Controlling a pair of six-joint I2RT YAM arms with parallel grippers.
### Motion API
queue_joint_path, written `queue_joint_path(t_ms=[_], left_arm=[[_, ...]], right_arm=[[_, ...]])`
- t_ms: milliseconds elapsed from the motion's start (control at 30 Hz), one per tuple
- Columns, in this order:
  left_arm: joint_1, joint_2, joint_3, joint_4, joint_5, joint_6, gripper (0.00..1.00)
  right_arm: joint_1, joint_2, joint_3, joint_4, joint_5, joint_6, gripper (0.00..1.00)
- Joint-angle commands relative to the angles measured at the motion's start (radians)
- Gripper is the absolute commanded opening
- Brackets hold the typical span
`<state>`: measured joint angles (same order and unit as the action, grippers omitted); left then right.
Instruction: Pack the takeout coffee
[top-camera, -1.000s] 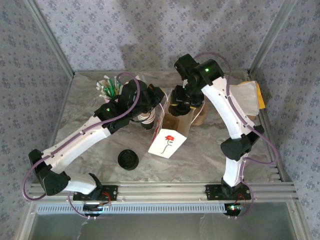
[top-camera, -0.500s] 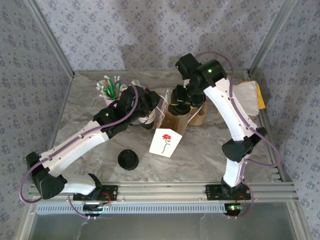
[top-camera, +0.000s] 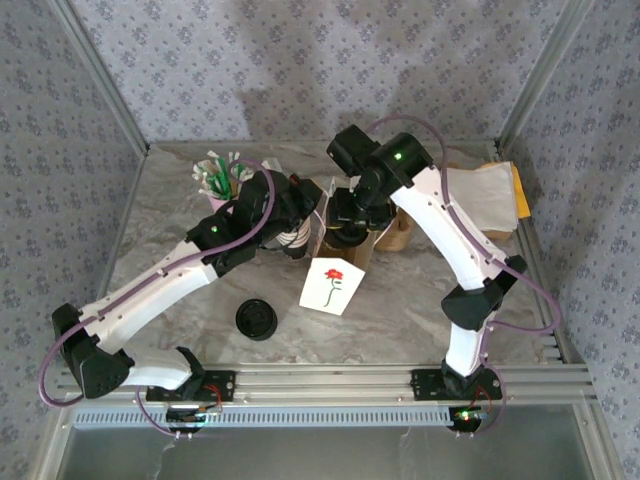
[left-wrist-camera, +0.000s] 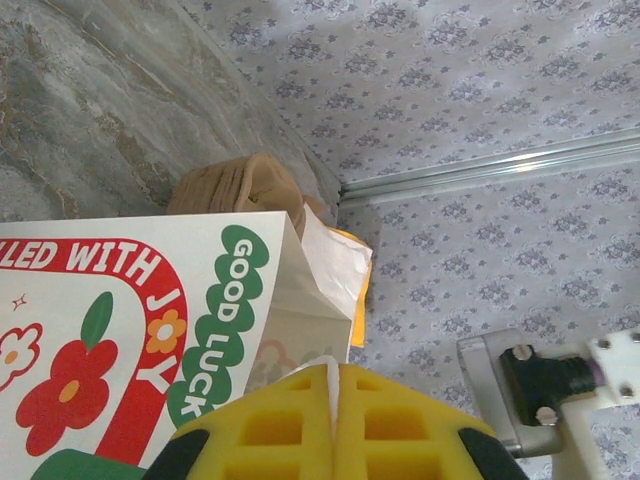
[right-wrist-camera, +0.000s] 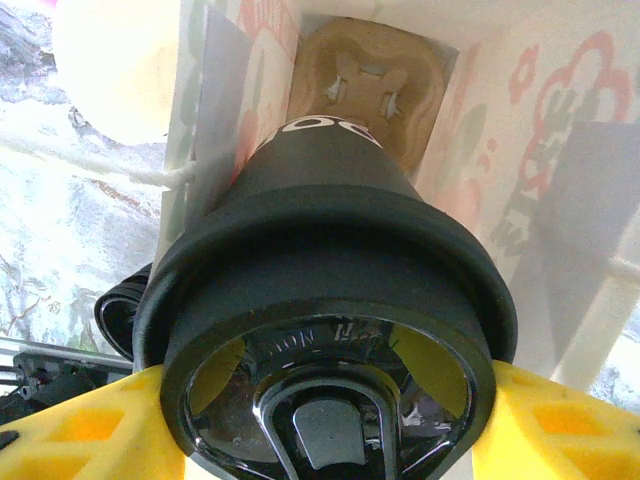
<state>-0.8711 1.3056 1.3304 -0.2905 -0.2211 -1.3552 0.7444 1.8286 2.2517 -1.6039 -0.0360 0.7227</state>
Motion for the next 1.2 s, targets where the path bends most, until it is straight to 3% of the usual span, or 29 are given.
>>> queue_joint_path(t_ms=[0, 700, 1167], left_arm=[[0.008, -0.05, -0.015, 0.01, 0.005, -0.004, 0.0], [0.069, -0.202, -0.134, -0.048, 0.06, -0.003, 0.0], [0.04, -0.207, -0.175, -0.058, 0.131, -0.056, 0.0]], right_arm=[[0.019, -0.023, -0.021, -0.192, 0.027, 0.045, 0.54], [0.018, -0.079, -0.259, -0.082, -0.006, 0.12, 0.55], [-0.077, -0.005, -0.136, -0.171, -0.023, 0.005, 0.55]])
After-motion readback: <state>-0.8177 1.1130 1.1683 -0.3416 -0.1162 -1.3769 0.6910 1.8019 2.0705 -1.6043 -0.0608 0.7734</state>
